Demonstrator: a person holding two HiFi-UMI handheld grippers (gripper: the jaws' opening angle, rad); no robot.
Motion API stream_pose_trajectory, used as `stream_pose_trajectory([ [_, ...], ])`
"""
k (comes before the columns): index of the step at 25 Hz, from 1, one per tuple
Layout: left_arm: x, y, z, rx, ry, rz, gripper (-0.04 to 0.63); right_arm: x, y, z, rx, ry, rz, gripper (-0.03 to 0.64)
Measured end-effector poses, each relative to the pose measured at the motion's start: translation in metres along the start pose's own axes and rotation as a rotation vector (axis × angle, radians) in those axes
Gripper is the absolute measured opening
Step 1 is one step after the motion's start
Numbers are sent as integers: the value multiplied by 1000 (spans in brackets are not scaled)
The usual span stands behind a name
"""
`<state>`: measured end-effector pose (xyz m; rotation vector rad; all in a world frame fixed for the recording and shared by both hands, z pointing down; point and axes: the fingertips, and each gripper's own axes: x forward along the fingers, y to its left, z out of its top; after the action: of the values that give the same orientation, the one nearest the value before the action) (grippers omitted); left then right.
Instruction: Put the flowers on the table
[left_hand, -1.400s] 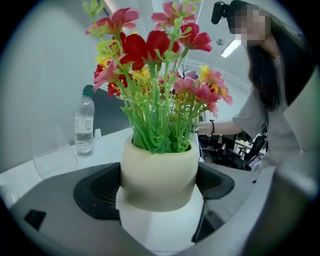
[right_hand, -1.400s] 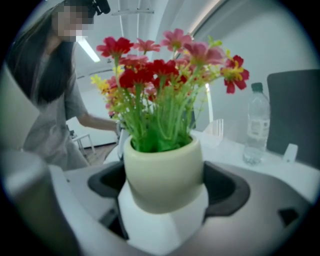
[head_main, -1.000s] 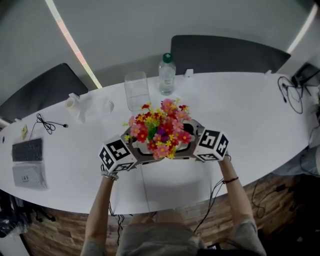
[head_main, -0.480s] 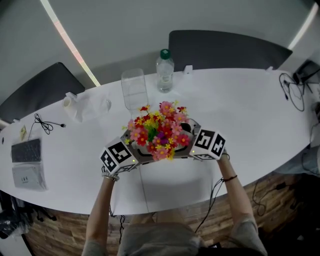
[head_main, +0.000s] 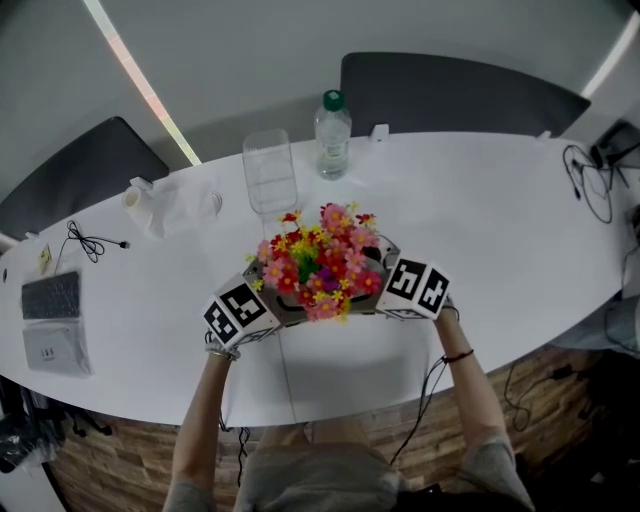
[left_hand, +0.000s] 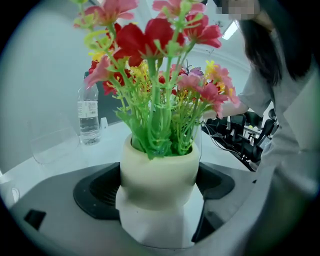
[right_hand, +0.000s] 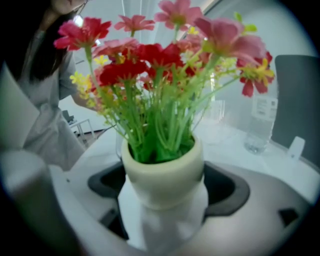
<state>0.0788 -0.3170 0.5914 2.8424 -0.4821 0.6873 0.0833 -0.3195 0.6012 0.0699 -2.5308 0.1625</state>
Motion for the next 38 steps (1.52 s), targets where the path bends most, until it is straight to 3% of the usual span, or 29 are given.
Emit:
stream_pose_trajectory([
  [17,4,2,-13,0,24,15,459,4,0,-7,-10,6,-4,469],
  [26,1,2,-5,16,-17,62,457,2,-1,-4,16,-8,-42,469],
  [33,-4,3,-5,-9,-41,104,457,-1,-2,-7,74,-41,-94,469],
  [38,-11,6,-4,-76,-91,149,457,-4,-4,-11,92,-45,-126,468],
])
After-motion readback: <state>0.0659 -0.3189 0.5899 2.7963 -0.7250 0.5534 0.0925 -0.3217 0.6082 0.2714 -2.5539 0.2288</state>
